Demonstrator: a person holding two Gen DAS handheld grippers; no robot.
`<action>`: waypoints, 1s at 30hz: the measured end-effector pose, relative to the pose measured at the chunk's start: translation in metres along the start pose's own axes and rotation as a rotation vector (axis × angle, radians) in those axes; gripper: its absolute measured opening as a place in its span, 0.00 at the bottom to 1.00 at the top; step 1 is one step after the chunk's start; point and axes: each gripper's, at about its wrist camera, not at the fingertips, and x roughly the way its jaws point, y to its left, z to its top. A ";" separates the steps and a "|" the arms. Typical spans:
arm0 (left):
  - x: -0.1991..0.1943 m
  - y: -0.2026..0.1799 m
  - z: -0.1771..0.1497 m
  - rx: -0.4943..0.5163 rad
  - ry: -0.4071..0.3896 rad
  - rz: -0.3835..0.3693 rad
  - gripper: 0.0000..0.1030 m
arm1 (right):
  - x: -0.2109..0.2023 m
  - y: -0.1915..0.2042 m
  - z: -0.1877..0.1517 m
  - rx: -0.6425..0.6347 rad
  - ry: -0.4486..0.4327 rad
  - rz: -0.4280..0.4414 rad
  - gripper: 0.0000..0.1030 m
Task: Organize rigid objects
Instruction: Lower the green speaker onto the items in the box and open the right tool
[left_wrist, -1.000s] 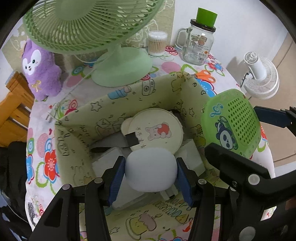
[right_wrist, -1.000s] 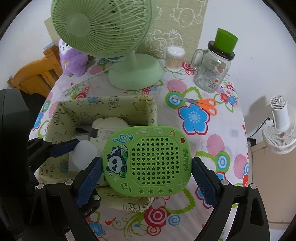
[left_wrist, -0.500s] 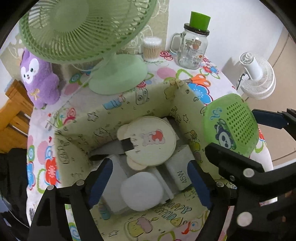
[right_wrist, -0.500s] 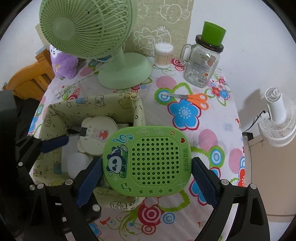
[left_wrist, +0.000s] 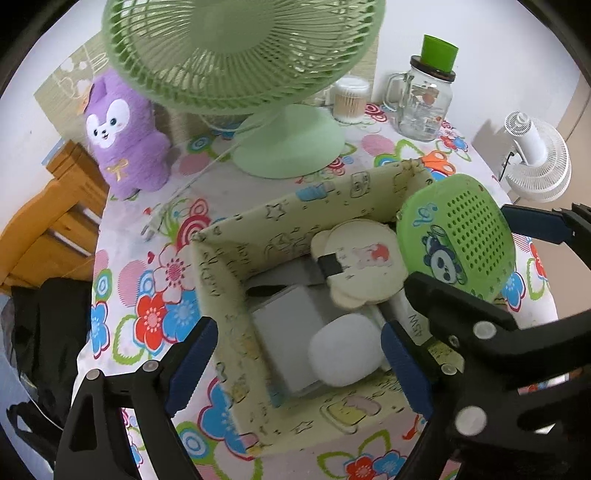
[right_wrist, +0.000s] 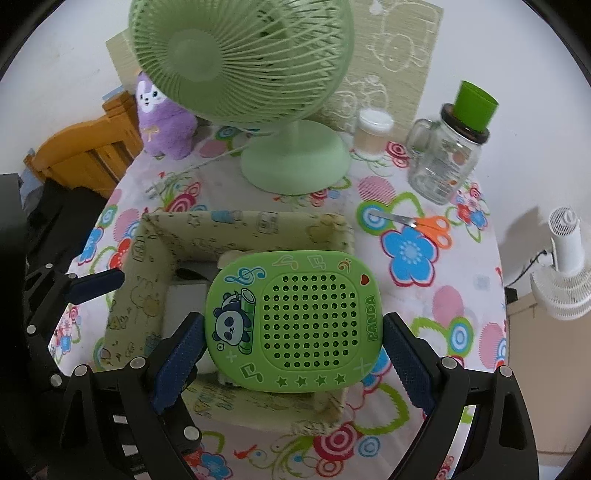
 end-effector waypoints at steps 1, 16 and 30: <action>0.000 0.001 0.000 -0.002 0.006 0.002 0.91 | 0.001 0.002 0.001 -0.003 0.001 0.003 0.92; 0.012 0.001 0.001 0.015 0.071 0.013 0.95 | 0.031 0.018 0.012 -0.015 0.051 0.034 0.92; 0.026 0.007 -0.001 -0.001 0.118 0.015 0.95 | 0.059 0.017 0.008 0.054 0.134 0.090 0.93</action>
